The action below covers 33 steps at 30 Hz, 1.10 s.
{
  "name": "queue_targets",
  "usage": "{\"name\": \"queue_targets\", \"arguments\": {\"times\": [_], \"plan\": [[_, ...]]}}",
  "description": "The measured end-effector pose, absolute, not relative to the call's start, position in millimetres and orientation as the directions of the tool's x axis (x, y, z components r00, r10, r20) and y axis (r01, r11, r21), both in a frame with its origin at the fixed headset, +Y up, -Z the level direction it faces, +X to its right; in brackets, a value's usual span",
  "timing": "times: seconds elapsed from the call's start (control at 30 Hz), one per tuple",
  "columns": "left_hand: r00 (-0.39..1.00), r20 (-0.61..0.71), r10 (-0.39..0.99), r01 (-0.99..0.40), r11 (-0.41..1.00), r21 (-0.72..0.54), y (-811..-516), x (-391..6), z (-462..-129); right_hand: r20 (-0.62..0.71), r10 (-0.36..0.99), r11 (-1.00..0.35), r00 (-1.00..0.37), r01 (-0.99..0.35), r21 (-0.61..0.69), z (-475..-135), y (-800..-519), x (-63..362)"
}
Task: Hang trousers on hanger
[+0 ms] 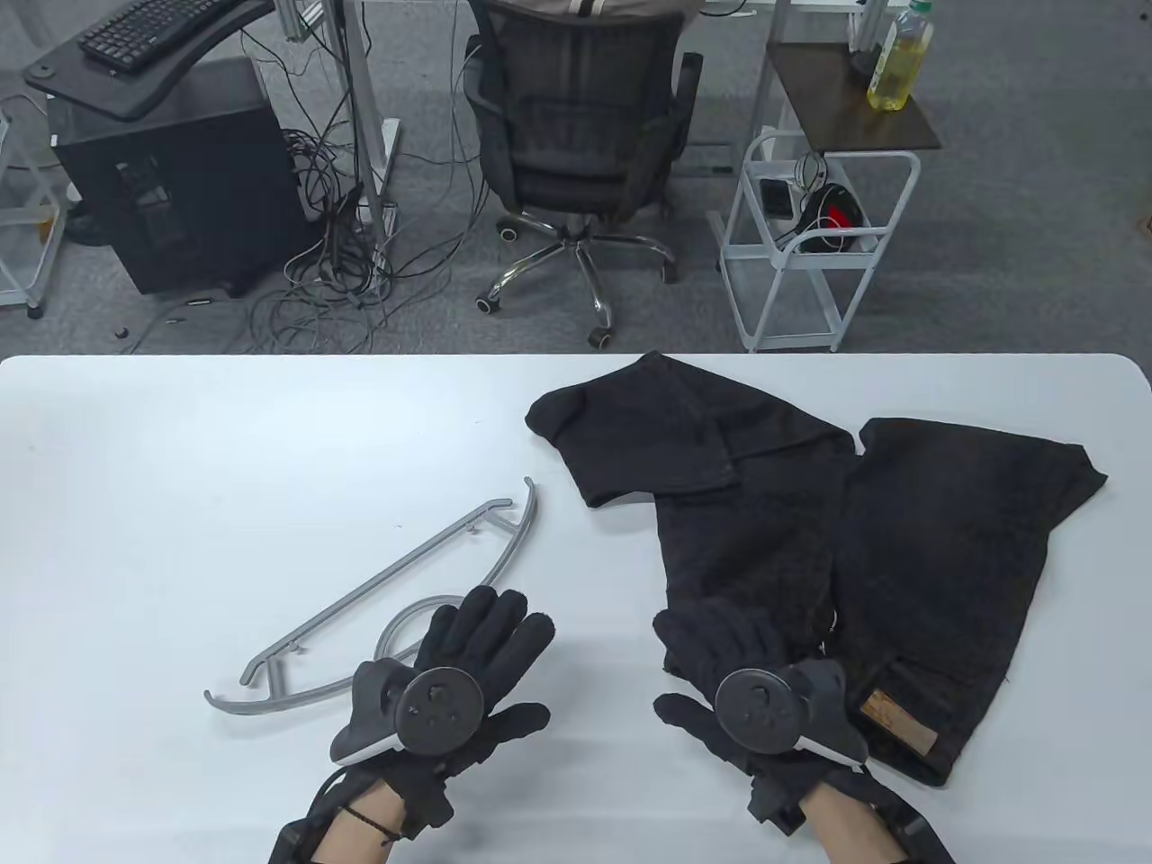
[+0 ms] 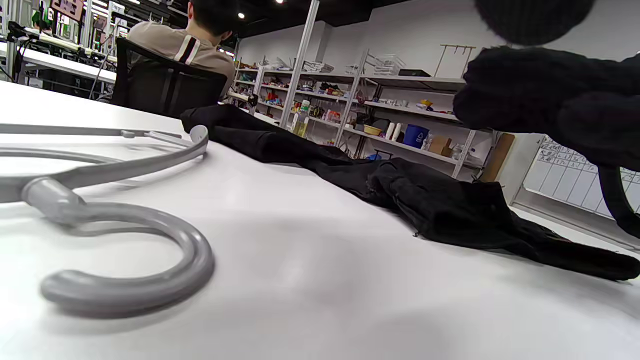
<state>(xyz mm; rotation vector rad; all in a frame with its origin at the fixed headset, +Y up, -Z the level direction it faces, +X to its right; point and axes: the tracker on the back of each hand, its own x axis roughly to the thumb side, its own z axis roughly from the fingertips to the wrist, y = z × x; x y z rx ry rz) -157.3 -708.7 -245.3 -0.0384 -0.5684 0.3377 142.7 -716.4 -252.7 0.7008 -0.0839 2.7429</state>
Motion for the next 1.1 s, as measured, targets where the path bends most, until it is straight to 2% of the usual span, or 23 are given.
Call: {"name": "queue_targets", "arguments": {"times": [1.1], "plan": [[0.782,0.528,0.332,-0.285,0.943,-0.171,-720.9,-146.0,-247.2,0.410,0.301,-0.949,-0.861,-0.311,0.043,-258.4,-713.3,152.9]]}}
